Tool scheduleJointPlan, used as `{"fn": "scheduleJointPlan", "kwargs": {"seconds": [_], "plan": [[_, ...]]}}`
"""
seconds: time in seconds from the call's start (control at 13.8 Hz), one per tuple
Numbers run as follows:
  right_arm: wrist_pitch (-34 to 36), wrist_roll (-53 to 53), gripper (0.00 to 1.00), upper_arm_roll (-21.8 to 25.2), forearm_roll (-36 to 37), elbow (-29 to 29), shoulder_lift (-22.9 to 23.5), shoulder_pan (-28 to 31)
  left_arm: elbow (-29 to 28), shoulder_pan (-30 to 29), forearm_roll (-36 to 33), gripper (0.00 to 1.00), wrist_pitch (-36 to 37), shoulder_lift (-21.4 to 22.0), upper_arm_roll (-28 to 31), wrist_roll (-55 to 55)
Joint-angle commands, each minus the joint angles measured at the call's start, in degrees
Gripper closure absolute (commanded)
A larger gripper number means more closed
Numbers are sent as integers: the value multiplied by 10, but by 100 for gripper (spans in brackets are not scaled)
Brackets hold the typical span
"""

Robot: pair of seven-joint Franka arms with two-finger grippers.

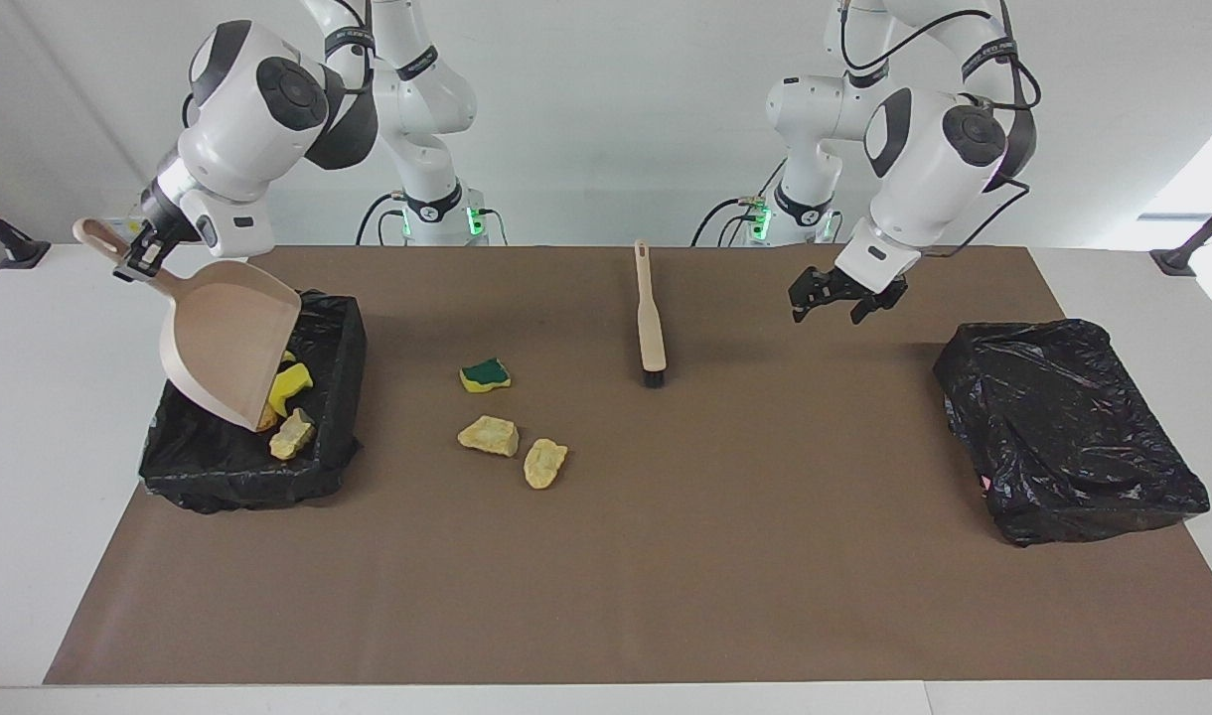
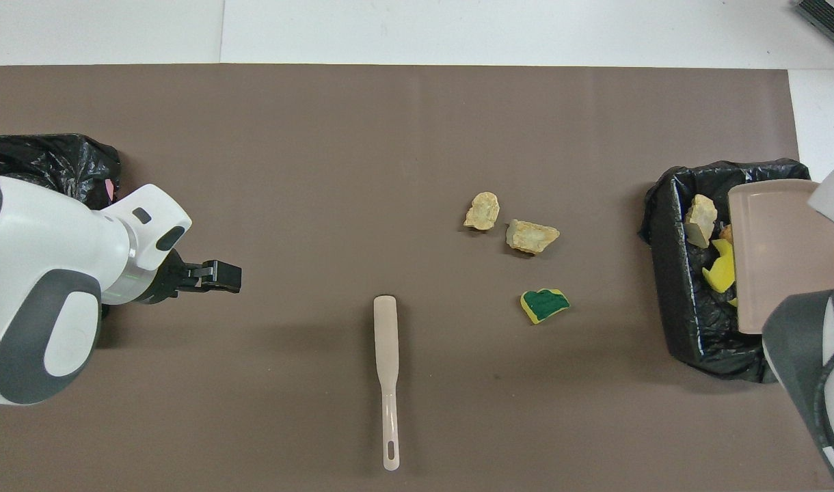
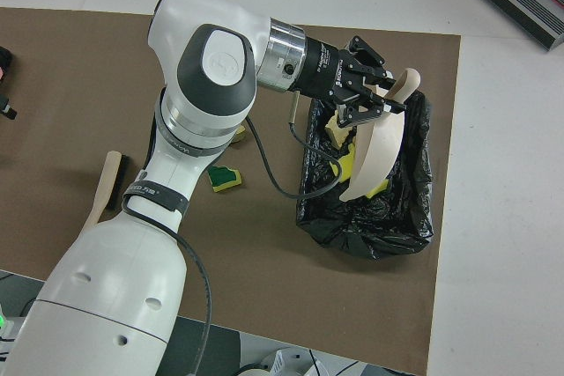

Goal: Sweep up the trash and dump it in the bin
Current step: 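Tilt the dustpan with the right gripper to dump sponges into the bin, then bring the empty dustpan back to the table center with the right gripper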

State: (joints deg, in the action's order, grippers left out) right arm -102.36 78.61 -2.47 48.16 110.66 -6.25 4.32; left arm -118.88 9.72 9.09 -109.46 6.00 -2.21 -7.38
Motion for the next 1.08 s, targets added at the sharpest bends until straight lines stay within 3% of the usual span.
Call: {"fn": "scheduleJointPlan", "kwargs": {"seconds": [0.0, 0.22, 0.36, 0.51, 0.79, 1.01], "plan": [[-5, -10, 100, -1, -99, -8, 3, 18, 11, -48, -13, 0, 27, 3, -7, 69], [-10, -13, 100, -1, -235, -33, 19, 24, 67, -82, -49, 0, 92, 2, -7, 108], [-9, -71, 100, -1, -281, -30, 19, 14, 115, -92, -49, 0, 148, 2, -7, 115], [-4, -175, 100, -5, -321, -23, 13, 4, 154, -95, -52, 0, 199, 5, -7, 115], [9, -418, 100, -7, -360, -22, 14, -79, 245, -94, -55, 0, 270, 6, -1, 112], [3, -633, 100, -7, -388, -32, 41, -146, 236, -95, -62, 0, 276, 19, -1, 111]]}}
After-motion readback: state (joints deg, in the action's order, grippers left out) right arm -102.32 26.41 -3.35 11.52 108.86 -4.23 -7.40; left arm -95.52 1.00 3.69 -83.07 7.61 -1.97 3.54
